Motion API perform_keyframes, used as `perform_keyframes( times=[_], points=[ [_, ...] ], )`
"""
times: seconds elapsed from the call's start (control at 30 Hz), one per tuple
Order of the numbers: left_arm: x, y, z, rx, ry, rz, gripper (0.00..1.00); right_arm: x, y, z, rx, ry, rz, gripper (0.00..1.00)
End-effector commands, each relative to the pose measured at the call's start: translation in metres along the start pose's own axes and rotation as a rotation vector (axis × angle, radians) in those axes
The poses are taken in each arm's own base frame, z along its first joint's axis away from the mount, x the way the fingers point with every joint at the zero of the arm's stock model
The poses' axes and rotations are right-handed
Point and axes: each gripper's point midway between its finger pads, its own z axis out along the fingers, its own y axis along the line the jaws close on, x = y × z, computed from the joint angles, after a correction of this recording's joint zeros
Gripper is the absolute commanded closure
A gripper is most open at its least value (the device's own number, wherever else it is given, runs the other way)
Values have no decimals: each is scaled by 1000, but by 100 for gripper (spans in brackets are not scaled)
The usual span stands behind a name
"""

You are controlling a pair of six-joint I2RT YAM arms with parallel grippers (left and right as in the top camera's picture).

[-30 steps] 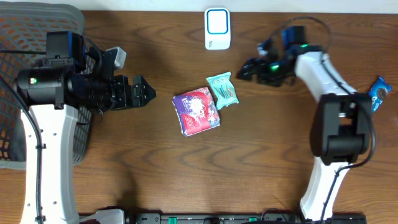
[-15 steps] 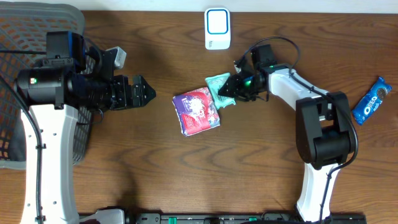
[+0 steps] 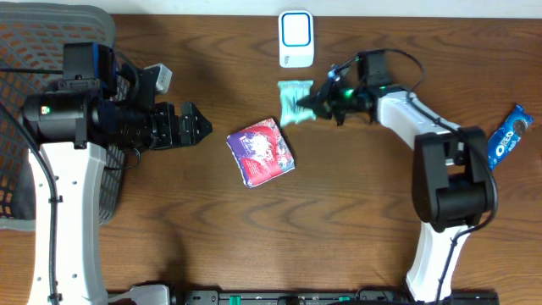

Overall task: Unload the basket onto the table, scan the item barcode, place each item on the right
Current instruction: 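Reach the right gripper to the green wipes pack and grasp it, then hold the green wipes pack up at the white scanner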

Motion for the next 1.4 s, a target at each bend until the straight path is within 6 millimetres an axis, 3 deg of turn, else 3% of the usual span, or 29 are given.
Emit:
perform_keyframes(
  times=[0.0,0.1,0.17,0.3,0.4,0.83,1.07,1.23,1.37],
  points=[
    [2,2,2,-9,12,6,2,18,67,-29,-171,138,339,99],
    [2,2,2,-9,12,6,2,21,83,-34,-199,214,574,98],
    [2,2,2,-9,12,6,2,20,97,-38,-228,238,629,99],
    [2,2,2,-9,12,6,2,6,123,-46,-317,177,529,99],
    [2,2,2,-9,12,6,2,5,128,-48,-331,166,506,99],
    [2,2,2,-9,12,6,2,1,124,-55,-329,163,526,99],
    [2,2,2,-9,12,6,2,-14,116,-77,-346,145,546,99],
    [2,2,2,-9,12,6,2,-39,92,-97,-340,69,678,99],
    [2,2,2,-9,12,6,2,-43,85,-111,-344,83,708,99]
  ],
)
